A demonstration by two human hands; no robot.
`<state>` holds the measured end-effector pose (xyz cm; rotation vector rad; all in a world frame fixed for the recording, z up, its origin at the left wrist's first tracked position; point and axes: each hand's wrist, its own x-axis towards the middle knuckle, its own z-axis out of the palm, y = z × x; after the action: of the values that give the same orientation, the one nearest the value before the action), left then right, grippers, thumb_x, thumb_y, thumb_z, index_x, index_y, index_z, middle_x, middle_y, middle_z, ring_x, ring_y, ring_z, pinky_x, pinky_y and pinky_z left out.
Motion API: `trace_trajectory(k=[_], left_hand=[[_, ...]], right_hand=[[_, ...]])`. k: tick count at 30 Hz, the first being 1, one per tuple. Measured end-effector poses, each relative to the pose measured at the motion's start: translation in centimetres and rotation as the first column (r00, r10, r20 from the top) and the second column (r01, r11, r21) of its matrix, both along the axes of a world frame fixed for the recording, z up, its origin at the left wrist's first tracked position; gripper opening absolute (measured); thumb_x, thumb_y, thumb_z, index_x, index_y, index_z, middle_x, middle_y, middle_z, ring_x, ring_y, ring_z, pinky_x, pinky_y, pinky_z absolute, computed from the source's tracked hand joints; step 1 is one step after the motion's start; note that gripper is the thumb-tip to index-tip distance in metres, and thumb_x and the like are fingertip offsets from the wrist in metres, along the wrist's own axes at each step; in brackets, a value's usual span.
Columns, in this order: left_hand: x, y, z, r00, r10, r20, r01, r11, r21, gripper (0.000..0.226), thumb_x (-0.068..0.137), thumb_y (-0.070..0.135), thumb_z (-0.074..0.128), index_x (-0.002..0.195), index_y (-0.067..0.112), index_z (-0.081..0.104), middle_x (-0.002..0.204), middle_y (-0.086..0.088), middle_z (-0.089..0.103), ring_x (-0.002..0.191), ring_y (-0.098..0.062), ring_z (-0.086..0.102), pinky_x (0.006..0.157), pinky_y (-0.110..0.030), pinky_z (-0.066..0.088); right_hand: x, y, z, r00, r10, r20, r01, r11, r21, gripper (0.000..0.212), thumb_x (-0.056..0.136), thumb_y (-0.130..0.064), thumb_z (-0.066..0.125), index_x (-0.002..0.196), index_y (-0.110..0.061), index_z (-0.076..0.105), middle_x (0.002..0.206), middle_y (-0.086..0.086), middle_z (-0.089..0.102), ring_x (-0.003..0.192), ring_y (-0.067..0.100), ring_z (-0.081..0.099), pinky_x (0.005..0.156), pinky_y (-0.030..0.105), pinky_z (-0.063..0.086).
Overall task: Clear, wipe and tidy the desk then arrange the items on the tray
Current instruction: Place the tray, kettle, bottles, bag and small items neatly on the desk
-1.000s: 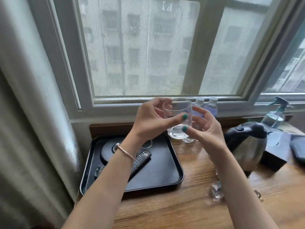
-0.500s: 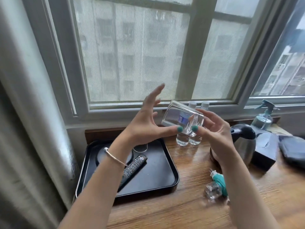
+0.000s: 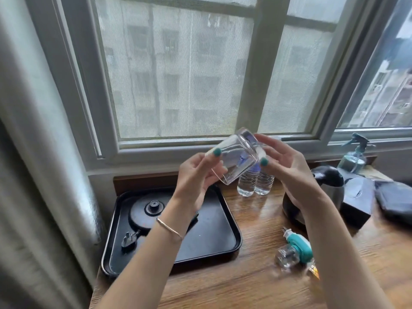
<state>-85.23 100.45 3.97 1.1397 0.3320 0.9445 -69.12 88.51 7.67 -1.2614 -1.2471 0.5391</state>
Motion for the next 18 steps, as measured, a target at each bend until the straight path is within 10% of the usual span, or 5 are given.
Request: trace_trajectory(k=[4, 8, 14, 18], left_hand=[[0.4, -0.3, -1.6, 0.987, -0.156, -0.032, 0.153, 0.984, -0.087, 0.093, 0.034, 0.063, 0.09, 0.099, 0.0, 0.067, 0.085, -0.012, 0.071, 0.076, -0.022, 0.069, 0.071, -0.032, 0.057], [-0.6, -0.1, -3.0, 0.939, -0.244, -0.243, 0.288, 0.943, 0.166, 0.097, 0.049, 0.073, 0.078, 0.123, 0.014, 0.058, 0.119, -0.003, 0.067, 0.115, -0.016, 0.061, 0.102, -0.033, 0.046], [-0.1, -0.6, -5.7, 0.842, 0.4, -0.361, -0.049, 0.724, 0.688, 0.058, 0.066, 0.066, 0.072, 0.113, 0.033, 0.061, 0.11, 0.024, 0.062, 0.116, 0.009, 0.051, 0.106, -0.035, 0.04], [0.0, 2.6, -8.3, 0.538, 0.513, -0.669, 0.3, 0.625, 0.721, 0.082, 0.076, 0.068, 0.054, 0.147, 0.036, 0.03, 0.156, 0.004, 0.027, 0.148, -0.016, 0.005, 0.12, -0.043, 0.011]], right_hand=[[0.0, 0.4, -0.1, 0.999, 0.032, 0.017, -0.033, 0.999, 0.0, 0.067, 0.067, -0.024, 0.084, 0.129, -0.015, 0.061, 0.121, 0.007, 0.069, 0.113, 0.029, 0.064, 0.098, 0.056, 0.049], [0.5, 0.7, -0.9, 0.999, -0.044, -0.017, 0.044, 0.999, -0.006, 0.054, 0.059, -0.015, 0.087, 0.11, -0.017, 0.069, 0.099, 0.009, 0.075, 0.088, 0.028, 0.072, 0.077, 0.045, 0.058], [1.0, 2.5, -3.1, 0.991, -0.1, 0.09, 0.112, 0.984, -0.141, 0.06, 0.049, -0.035, 0.09, 0.103, -0.02, 0.071, 0.091, 0.004, 0.076, 0.081, 0.025, 0.074, 0.073, 0.036, 0.061], [1.6, 4.7, -5.5, 0.952, -0.199, 0.233, 0.253, 0.94, -0.23, 0.063, 0.04, -0.043, 0.094, 0.097, -0.03, 0.07, 0.087, -0.006, 0.075, 0.075, 0.008, 0.072, 0.068, 0.024, 0.059]])
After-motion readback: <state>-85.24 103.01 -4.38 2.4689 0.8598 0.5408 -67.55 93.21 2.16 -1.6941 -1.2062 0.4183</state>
